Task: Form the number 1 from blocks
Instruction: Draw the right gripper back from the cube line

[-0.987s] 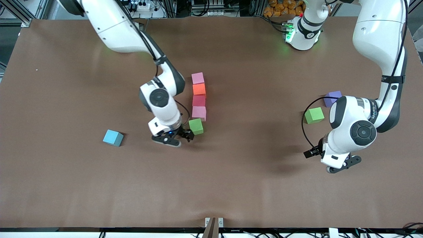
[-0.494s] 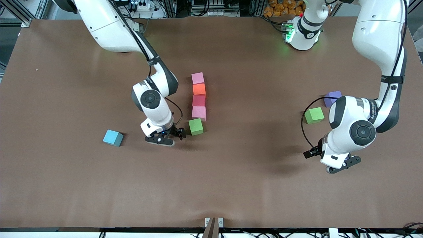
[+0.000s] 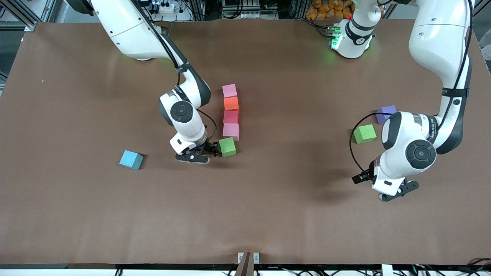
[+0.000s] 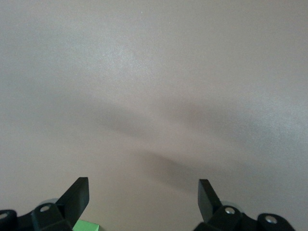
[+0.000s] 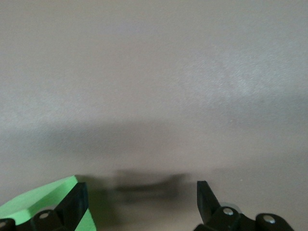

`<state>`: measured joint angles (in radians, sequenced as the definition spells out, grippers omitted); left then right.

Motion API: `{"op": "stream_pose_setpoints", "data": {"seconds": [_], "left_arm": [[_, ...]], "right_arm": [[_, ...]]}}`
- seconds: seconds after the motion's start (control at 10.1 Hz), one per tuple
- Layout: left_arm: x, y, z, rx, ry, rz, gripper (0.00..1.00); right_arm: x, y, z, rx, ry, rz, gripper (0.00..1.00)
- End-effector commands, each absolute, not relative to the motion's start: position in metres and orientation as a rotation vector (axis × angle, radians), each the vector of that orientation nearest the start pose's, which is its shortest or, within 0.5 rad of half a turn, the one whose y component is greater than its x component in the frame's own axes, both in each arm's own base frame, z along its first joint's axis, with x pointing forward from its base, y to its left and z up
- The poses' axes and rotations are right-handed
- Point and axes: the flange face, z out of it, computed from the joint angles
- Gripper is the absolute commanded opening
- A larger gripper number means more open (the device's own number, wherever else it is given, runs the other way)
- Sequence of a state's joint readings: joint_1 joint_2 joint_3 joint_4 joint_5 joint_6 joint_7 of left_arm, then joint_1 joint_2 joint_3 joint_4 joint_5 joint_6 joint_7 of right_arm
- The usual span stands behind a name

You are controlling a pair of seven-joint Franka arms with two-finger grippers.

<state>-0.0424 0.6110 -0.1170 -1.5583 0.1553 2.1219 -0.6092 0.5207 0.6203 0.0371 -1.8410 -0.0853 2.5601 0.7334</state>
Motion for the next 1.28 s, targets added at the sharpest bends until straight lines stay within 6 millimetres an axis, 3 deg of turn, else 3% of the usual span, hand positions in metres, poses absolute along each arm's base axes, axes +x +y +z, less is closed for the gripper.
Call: {"op": "stream_pose_setpoints", "data": {"seconds": [0.0, 0.3, 0.49, 0.69, 1.18], "left_arm": [[0.693, -0.092, 0.289, -3.0, -0.615, 0.001, 1.0], [0.694, -0.092, 0.289, -3.003, -0.614, -0.013, 1.0], [0.694, -0.091, 0.289, -3.001, -0.616, -0.013, 1.0], [0.694, -0.091, 0.288, -3.002, -0.616, -0.011, 1.0], [0.695, -0.091, 0.292, -3.007, -0.607, -0.018, 1.0]], "right_arm": [[0.542, 0.36, 0.199, -3.069, 0.159, -0.109, 1.0], [0.537, 0.367, 0.199, -3.045, 0.181, -0.087, 1.0], [0.541, 0.362, 0.203, -3.045, 0.18, -0.091, 1.0], [0.55, 0.349, 0.213, -3.04, 0.202, -0.108, 1.0], [0.562, 0.299, 0.261, -3.031, 0.204, -0.172, 1.0]]}}
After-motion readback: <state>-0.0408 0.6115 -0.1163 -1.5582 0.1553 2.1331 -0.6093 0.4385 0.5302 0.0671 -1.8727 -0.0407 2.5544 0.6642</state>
